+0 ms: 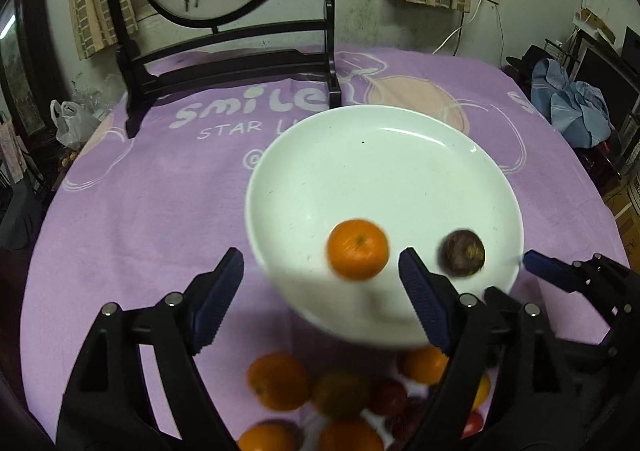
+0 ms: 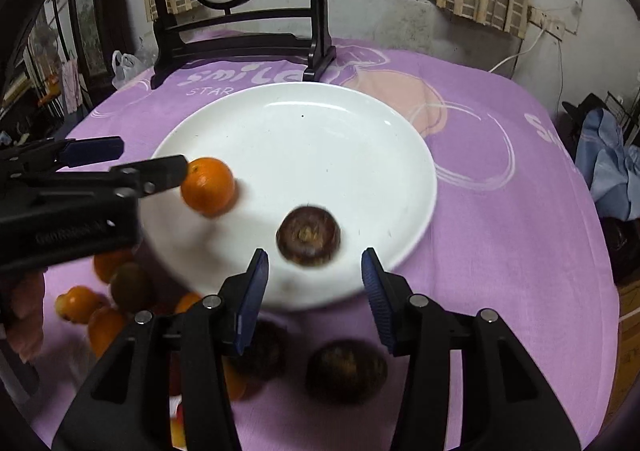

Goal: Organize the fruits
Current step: 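Grasp a small yellow-green fruit with the left gripper while the right grasps a small yellow fruit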

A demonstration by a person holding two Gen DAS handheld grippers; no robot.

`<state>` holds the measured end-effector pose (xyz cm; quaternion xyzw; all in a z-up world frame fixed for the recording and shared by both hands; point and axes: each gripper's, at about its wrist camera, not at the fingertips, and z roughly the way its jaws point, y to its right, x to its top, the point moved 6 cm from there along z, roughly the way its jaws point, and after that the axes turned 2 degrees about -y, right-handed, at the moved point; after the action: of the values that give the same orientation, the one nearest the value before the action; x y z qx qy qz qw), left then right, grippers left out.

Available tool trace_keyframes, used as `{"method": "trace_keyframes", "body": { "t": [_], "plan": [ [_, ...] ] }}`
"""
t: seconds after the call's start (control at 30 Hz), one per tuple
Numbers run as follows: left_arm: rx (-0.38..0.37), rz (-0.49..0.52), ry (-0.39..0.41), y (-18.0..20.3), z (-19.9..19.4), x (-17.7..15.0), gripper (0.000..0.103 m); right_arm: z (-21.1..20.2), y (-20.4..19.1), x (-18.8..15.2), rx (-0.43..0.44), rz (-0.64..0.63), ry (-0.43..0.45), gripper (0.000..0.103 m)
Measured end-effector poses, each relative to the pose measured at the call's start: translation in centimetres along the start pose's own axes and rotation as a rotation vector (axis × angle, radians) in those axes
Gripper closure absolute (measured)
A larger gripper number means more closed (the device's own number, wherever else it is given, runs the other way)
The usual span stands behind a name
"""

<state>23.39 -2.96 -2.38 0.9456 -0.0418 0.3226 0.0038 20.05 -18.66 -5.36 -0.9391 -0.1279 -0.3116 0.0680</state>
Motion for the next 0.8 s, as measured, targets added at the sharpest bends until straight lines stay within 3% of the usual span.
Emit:
{"method": "trace_keyframes", "body": {
  "t": [0.3,0.47,0.8],
  "plan": [
    [-0.006,-0.026,-0.005,-3.1,-4.8,-7.4,0.016,-4.6,-2.9,-7.6,0.05,-0.036,-0.015,0.052],
    [0.007,-0.063,-0.019,-4.8,-5.6,-11.5,0.016,-4.3,-5.3,-10.8,0.112,-0.041,-0.084,0.052],
    [0.009,-0.041,-0.079,-6.0,-4.6,-15.8,0.016,-2.3,-8.3,-10.8,0.087,-0.088,-0.111,0.052]
  ]
}}
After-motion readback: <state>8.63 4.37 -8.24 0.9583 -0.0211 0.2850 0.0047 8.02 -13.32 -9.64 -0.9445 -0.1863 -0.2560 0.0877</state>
